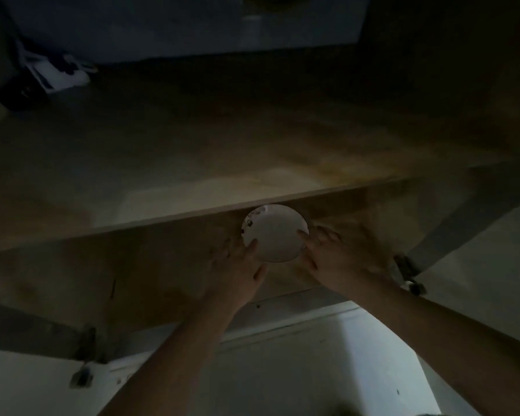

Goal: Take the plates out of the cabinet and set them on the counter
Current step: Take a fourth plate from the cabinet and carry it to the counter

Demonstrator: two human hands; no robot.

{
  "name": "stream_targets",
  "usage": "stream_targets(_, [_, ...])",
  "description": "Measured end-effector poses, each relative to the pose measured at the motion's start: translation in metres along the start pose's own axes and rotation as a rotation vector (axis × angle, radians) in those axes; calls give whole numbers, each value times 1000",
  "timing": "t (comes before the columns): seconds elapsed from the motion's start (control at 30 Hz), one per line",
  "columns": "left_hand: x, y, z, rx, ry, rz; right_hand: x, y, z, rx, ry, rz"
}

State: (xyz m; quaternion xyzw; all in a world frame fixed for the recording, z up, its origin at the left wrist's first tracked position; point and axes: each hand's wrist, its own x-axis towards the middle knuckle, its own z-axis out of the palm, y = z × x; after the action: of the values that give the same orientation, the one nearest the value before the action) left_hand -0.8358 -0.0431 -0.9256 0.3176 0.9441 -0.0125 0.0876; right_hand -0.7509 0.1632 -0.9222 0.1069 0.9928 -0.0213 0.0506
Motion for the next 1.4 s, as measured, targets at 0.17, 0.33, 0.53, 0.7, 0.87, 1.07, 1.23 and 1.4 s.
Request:
stream_targets(0.17, [28, -9, 40, -47, 70, -8, 20, 11, 44, -18, 53, -26])
stream_targets(0.33, [34, -13, 74, -111, 64, -46, 42, 26, 80, 142, 107, 41])
stream_targets(0.53, [42, -28, 101, -324, -24, -44, 67, 38, 99, 634, 154, 194])
stream_targets(0.7, [53, -33, 109, -602, 71, 35, 95, 47, 117, 758, -22, 364])
stream_targets(0.87, [74, -13, 101, -1175, 32, -86, 109, 46, 121, 895, 49, 431])
stream_targets(1.07, [93, -1, 100, -1573, -71, -518, 126, 47, 121, 768, -3, 342])
stream_targets(1.23, [101, -8, 101, -1911, -90, -604, 127, 49, 125, 714, -27, 278])
stream_targets(1.4, [107, -18, 104, -1983, -145, -626, 121, 46, 125, 892, -63, 284])
